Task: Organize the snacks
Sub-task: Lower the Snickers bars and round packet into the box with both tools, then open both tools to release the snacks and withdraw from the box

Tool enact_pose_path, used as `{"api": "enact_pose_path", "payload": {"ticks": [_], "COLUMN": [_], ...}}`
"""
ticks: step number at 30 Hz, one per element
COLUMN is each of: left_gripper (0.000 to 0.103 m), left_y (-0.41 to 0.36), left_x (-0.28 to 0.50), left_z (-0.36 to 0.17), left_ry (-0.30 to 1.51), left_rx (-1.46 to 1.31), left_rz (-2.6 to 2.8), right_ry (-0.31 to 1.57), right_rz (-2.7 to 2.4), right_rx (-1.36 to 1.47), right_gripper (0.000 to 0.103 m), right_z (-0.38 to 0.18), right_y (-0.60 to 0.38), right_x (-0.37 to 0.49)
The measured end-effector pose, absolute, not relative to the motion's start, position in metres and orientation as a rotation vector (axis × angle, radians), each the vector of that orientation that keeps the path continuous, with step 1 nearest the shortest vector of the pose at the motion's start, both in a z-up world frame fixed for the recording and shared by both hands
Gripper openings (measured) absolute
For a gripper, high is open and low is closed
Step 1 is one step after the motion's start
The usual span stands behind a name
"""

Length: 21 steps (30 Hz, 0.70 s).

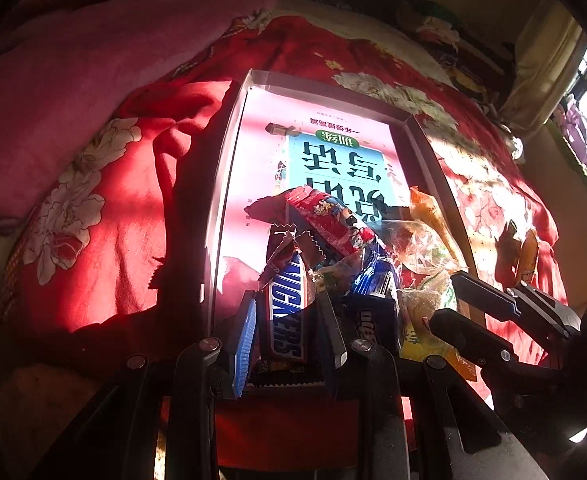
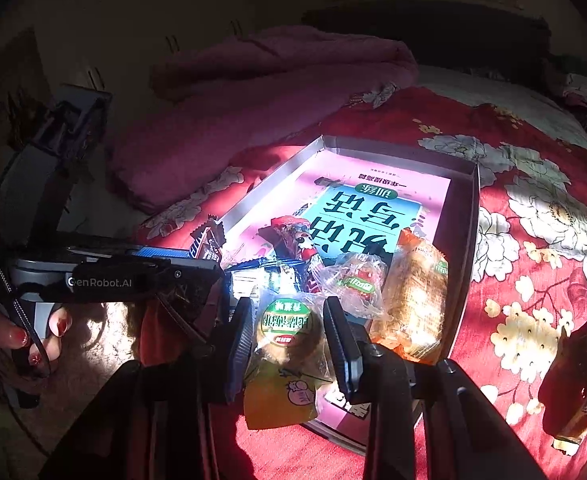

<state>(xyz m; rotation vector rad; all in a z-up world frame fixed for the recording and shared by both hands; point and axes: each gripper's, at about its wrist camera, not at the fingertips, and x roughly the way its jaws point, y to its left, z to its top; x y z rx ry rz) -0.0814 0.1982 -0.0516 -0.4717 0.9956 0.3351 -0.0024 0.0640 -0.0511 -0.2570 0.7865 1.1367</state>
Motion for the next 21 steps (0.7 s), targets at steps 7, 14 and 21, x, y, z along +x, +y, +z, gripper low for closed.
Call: {"api": "enact_pose_path", "payload": {"ticks": [7, 14, 21], "left_gripper": [0.029, 0.031, 0.045], "left_y": [0.198, 0.196, 0.196], "left_x": [-0.08, -0.078, -0.078], "left_z": [-0.052, -0.052, -0.05], "left_ry": [0.995, 1.004, 1.001], "left_rx": [-0.474, -0.471, -0.457], "left_rz": [0.332, 0.325, 0.344], "right_ry": [0.783, 0.776, 0.769], "right_rz": [1.125, 1.096, 1.063], "right_rx": [-0.23, -0.21, -0.176], "right_gripper": [0.037, 0.041, 0.042], "right_z": [-0.047, -0.043, -0.039], "right_y": [0.055, 0.045, 0.033], "right_x": [0.001, 0.006, 0.013]}}
